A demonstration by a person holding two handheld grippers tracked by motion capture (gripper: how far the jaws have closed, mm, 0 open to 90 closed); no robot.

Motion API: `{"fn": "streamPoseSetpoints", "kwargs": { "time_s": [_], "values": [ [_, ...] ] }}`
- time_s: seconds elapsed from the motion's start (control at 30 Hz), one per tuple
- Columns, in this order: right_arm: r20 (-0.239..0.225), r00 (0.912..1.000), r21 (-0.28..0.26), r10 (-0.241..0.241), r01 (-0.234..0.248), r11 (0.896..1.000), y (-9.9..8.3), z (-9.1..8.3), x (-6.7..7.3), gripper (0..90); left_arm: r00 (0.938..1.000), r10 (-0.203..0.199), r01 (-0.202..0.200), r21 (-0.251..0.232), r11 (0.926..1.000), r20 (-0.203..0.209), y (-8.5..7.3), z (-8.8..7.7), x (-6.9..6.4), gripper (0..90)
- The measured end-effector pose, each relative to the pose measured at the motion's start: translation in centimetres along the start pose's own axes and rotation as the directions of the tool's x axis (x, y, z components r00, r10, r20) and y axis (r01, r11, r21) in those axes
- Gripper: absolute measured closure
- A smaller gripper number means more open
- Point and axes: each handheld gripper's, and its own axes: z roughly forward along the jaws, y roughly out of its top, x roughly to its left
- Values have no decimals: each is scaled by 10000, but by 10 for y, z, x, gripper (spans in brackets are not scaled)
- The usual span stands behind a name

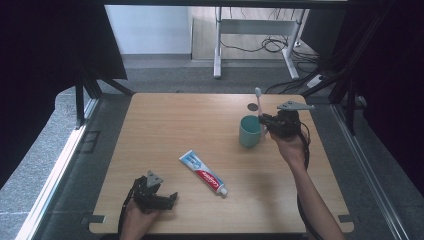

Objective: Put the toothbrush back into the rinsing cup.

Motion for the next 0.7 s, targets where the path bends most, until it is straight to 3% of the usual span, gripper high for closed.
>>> {"fn": "streamPoseSetpoints", "kwargs": {
  "time_s": [0.7],
  "values": [
    [300, 9995, -609, -9, 27, 9981, 18, 18, -1, 786, 10000, 1, -1, -3, 10000, -10, 0, 0, 0, 0]
  ]
}}
